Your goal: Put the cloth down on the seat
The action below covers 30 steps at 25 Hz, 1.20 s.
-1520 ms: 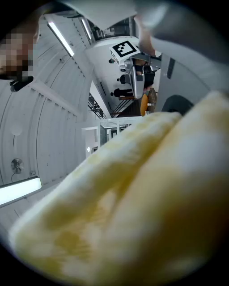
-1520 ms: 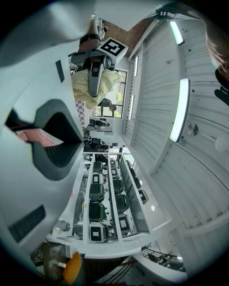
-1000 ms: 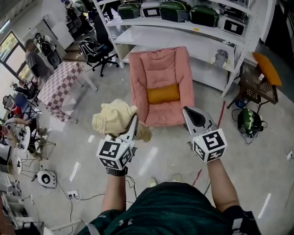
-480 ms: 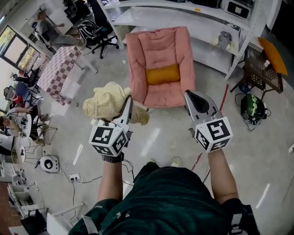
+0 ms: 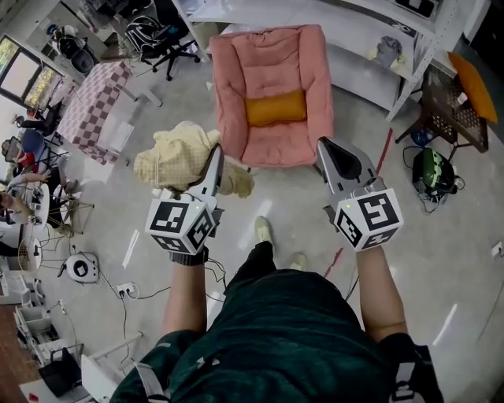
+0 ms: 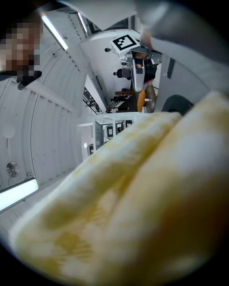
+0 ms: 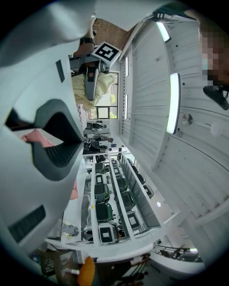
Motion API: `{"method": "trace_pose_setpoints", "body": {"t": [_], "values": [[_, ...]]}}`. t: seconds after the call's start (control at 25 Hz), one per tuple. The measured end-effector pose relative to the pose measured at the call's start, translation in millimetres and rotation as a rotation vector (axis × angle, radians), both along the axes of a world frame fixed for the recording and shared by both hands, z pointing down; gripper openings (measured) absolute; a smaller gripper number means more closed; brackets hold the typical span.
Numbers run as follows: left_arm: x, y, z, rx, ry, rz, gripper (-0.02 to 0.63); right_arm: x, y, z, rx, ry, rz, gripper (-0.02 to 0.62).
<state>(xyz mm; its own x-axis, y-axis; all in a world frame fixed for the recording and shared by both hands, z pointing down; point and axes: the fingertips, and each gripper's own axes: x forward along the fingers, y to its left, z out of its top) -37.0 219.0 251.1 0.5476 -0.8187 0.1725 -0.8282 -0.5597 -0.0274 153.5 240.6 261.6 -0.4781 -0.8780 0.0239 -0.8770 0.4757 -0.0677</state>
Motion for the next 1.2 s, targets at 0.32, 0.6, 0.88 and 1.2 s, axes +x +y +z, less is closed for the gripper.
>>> {"method": "trace_pose_setpoints", "body": {"t": [0.32,0.6,0.88,1.2], "values": [[-1.8,-56.4,22.4,-0.024,0.033,0.034,0.032,-12.7,-45.5,13.6,-0.02,0.031,0.016,0.003],[-14.1,-134.4,38.6,-0.044,0.045,0.066,0.032,-36.1,-118.1,23.2,-0.042,0.05,0.032,0.003],[-31.9,-223.6,62.4,-0.08,0.055,0.102,0.032,-68.9,-203.4,32.2,-0.058,0.05,0.057,0.003],[-53.7,-304.9,94.8,-0.115,0.062,0.113,0.032,-108.1,-283.7,45.2,-0.074,0.061,0.059,0.003]]}}
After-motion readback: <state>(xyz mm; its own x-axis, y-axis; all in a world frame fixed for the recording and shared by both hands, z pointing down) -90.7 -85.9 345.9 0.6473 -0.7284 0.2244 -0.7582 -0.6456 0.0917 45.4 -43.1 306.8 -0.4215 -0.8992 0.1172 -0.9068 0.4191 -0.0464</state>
